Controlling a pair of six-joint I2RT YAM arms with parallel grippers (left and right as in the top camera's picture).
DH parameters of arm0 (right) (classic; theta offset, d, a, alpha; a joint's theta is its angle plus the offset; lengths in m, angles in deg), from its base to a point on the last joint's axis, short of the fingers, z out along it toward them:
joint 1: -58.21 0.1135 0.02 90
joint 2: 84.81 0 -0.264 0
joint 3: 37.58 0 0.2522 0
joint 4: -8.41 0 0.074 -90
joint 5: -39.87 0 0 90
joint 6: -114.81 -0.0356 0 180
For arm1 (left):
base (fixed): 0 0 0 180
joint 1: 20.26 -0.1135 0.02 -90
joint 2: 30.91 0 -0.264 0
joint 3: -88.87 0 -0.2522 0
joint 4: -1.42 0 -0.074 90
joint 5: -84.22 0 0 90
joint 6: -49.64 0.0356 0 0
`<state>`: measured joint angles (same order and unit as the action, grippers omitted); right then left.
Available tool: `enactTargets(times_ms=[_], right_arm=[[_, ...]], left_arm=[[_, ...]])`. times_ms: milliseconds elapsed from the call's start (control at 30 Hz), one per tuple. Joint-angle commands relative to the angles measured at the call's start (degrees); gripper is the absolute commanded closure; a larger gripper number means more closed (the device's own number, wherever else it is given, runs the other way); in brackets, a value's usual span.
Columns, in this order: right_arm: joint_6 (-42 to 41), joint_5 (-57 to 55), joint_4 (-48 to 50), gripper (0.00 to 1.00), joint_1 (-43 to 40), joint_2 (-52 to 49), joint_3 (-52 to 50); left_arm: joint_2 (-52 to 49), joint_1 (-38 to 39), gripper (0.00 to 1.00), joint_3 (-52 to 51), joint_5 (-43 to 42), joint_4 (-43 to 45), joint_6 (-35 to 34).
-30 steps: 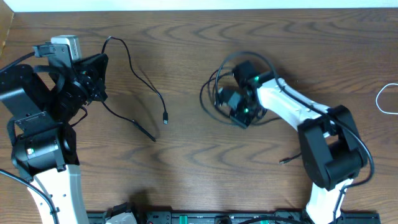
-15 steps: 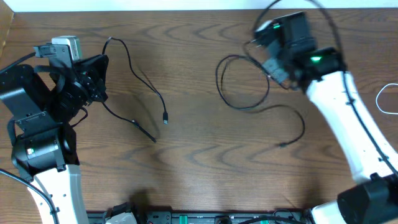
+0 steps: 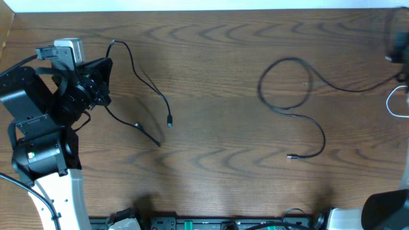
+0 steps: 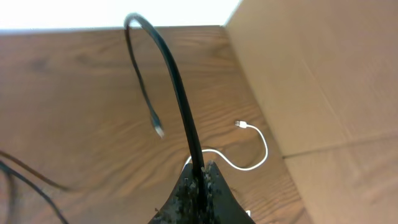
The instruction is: Untangle cables
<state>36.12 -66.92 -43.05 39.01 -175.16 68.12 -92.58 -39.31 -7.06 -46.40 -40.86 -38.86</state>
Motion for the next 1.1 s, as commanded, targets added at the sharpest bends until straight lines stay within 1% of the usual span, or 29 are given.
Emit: enactTargets(times_ms=[0, 100, 200, 300, 433, 467, 500, 533, 567, 600, 767, 833, 1000, 1067], right_arm=[[-6.6, 10.5, 2.7, 0.99, -7.9, 1.1, 1.1], [-7.1, 16.7, 5.1, 0.99, -13.5, 1.1, 1.1], [-13.4, 18.1, 8.2, 0.99, -18.9, 0.4, 1.1], [-16.9, 22.1, 9.2, 0.99, -23.2, -0.8, 1.1], [-19.7, 30.3, 8.6, 0.99, -26.6, -4.2, 1.1], [-20.0, 32.1, 8.0, 0.95, -27.1, -5.4, 1.1], [-20.8, 33.4, 7.3, 0.71, -27.4, -6.5, 1.1], [-21.2, 34.1, 6.8, 0.52, -27.6, -7.4, 1.1], [-22.4, 34.9, 5.7, 0.11, -27.7, -9.0, 1.1], [-23.3, 35.9, 5.1, 0.01, -27.7, -10.3, 1.1], [-22.8, 47.7, 1.8, 0.01, -26.8, -14.6, 1.1], [-20.8, 49.6, 0.0, 0.01, -25.6, -14.6, 1.1], [-16.3, 50.1, -6.3, 0.01, -20.5, -14.6, 1.1], [-13.4, 48.3, -10.0, 0.01, -16.7, -14.6, 1.1]], left_arm=[[0.3, 0.1, 0.93, 0.5, -1.0, -0.7, 0.3], [0.3, 0.1, 0.93, 0.5, -1.0, -1.2, 0.3], [0.3, 0.1, 0.93, 0.5, -1.0, -1.3, 0.3], [0.3, 0.1, 0.93, 0.5, -1.0, -1.5, 0.3], [0.3, 0.1, 0.93, 0.5, -1.0, -1.5, 0.3], [0.3, 0.1, 0.93, 0.5, -1.0, -1.5, 0.3], [0.3, 0.1, 0.92, 0.5, -1.0, -1.5, 0.3], [0.3, 0.1, 0.93, 0.5, -1.0, -1.6, 0.3], [0.3, 0.1, 0.92, 0.5, -1.0, -1.9, 0.3], [0.3, 0.1, 0.93, 0.5, -1.0, -2.1, 0.3], [0.3, 0.1, 0.93, 0.5, -1.0, -2.7, 0.3], [0.3, 0.1, 0.93, 0.5, -1.0, -2.7, 0.3], [0.3, 0.1, 0.93, 0.5, -1.0, -2.8, 0.3], [0.3, 0.1, 0.93, 0.5, -1.0, -2.8, 0.3]])
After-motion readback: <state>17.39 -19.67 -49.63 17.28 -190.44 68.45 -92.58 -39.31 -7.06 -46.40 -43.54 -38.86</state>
